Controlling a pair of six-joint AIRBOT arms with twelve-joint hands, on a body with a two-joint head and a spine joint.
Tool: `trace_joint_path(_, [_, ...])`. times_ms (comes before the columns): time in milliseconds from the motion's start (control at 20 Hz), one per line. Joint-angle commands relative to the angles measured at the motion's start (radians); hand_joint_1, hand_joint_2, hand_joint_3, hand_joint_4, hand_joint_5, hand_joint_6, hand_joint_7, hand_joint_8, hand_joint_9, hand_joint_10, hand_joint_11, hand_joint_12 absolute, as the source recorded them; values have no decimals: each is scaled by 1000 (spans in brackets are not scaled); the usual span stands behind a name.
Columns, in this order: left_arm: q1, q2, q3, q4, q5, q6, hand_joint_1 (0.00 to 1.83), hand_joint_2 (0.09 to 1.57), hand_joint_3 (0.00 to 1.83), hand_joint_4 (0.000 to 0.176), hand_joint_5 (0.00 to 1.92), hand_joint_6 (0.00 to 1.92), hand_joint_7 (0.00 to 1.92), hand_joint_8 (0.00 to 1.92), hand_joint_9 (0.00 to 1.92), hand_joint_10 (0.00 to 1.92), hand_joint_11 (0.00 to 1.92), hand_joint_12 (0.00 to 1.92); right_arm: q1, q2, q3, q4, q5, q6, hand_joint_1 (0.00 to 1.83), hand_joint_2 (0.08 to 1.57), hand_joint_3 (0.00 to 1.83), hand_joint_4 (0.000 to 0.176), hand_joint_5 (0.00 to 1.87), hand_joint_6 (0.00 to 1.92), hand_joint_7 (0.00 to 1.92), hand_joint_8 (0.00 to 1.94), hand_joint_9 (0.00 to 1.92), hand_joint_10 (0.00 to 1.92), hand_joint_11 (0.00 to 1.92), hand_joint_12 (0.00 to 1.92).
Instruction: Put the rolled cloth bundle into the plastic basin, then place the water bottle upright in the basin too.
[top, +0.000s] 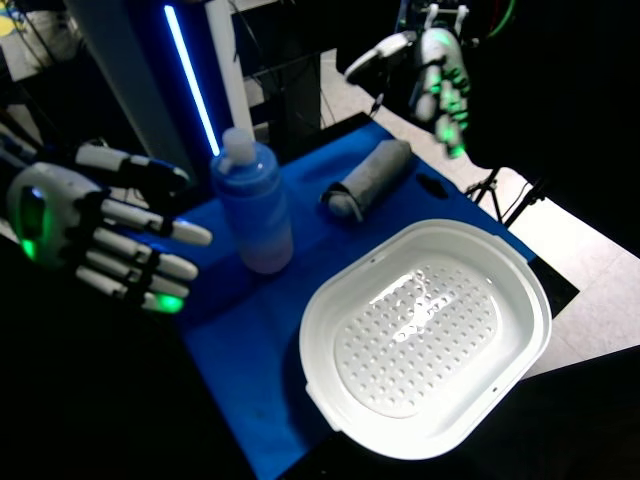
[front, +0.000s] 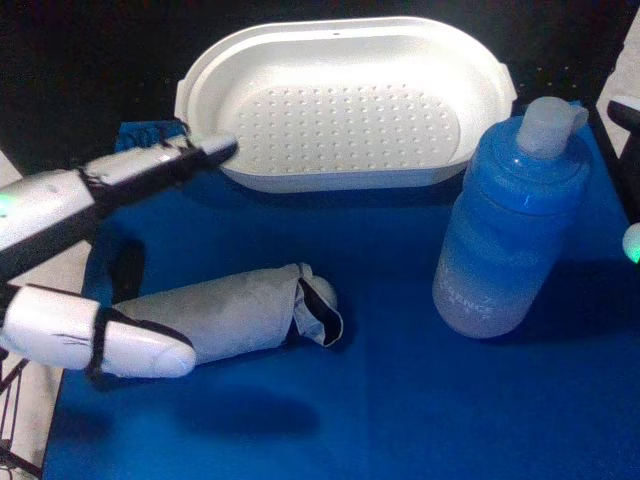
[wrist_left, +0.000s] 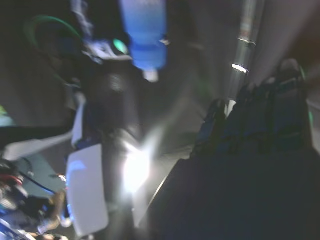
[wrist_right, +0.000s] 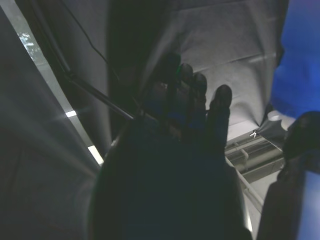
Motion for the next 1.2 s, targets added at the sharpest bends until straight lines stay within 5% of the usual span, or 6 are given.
trace_joint_path(0, [-28, -1, 7, 23, -9, -15, 686, 796, 2, 176, 34, 11, 42, 9, 19, 5, 0, 0, 11, 5, 3, -5, 122, 10, 521, 1245, 2, 95, 241, 3, 183, 3, 170, 3, 0, 521])
trace_joint_path(650, [-215, -124, 98, 447, 428, -127, 885, 992, 1, 173, 229, 3, 383, 8, 373, 17, 0, 520, 11, 6, 3, -5, 122, 13, 472, 1267, 2, 74, 245, 1, 198, 1, 182, 4, 0, 486])
trace_joint_path(800, [-215, -126, 100, 435, 414, -127, 1034, 1058, 4, 95, 375, 12, 729, 38, 644, 66, 0, 994, 11, 3, 3, -5, 122, 14, 456, 1276, 3, 64, 251, 1, 208, 2, 183, 1, 0, 459])
trace_joint_path(900, [-216, -126, 101, 424, 402, -127, 1296, 1210, 0, 0, 721, 19, 754, 1307, 353, 1149, 0, 1462, 11, 2, 3, -6, 122, 14, 458, 1286, 4, 56, 260, 3, 219, 4, 185, 2, 0, 420])
trace_joint_path(1000, [-216, -126, 104, 396, 373, -127, 1372, 1272, 0, 0, 275, 1903, 347, 1916, 404, 1919, 322, 1920, 11, 1, 3, -6, 122, 14, 418, 1299, 4, 48, 267, 1, 222, 1, 191, 1, 0, 470])
trace_joint_path(1150, [-219, -120, 100, 360, 302, -128, 1705, 1179, 0, 159, 652, 1921, 796, 1921, 1091, 1921, 1126, 1921, 11, 0, 3, -6, 118, 14, 421, 1322, 5, 42, 267, 1, 241, 5, 192, 1, 0, 438])
